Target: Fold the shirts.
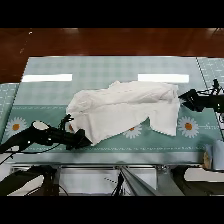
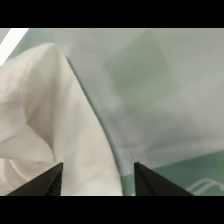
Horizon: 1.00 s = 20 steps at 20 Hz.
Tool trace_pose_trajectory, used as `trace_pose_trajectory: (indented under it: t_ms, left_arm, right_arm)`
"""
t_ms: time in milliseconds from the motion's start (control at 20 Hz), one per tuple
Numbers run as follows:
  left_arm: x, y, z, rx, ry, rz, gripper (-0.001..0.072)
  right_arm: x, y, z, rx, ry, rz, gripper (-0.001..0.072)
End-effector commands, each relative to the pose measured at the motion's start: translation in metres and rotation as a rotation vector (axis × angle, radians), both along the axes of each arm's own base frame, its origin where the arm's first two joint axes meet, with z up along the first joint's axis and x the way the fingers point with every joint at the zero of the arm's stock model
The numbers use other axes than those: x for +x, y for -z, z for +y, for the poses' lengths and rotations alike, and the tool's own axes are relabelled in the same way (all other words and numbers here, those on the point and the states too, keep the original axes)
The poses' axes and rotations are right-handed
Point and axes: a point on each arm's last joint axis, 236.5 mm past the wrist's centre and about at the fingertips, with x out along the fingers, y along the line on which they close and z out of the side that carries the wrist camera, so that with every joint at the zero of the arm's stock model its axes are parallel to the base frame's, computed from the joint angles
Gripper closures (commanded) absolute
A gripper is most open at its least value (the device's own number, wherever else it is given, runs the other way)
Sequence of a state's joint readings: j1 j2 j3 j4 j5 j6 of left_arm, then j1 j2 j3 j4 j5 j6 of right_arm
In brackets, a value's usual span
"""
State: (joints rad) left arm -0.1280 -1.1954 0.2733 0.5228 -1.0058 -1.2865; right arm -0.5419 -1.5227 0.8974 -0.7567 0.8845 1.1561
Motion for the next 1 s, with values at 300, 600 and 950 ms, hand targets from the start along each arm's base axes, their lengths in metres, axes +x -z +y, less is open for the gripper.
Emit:
trace_pose_trajectory:
  t_ms: [300, 600, 950]
  left_arm:
    - [0.048, -0.006, 0.009, 0.036, -0.075, -0.115, 0.0681]
    - [0.077, -0.023, 0.013, 0.020, -0.088, -0.187, 0.0681]
    - [0.095, -0.047, 0.007, -0.011, -0.041, -0.278, 0.0682]
  right_arm:
    - [-0.024, 0.025, 0.048, 0.012, -0.218, 0.102, 0.0409]
    - [-0.050, 0.030, 0.052, -0.001, -0.345, 0.164, 0.0588]
    - [-0.031, -0.014, 0.051, -0.061, -0.434, 0.029, 0.0685]
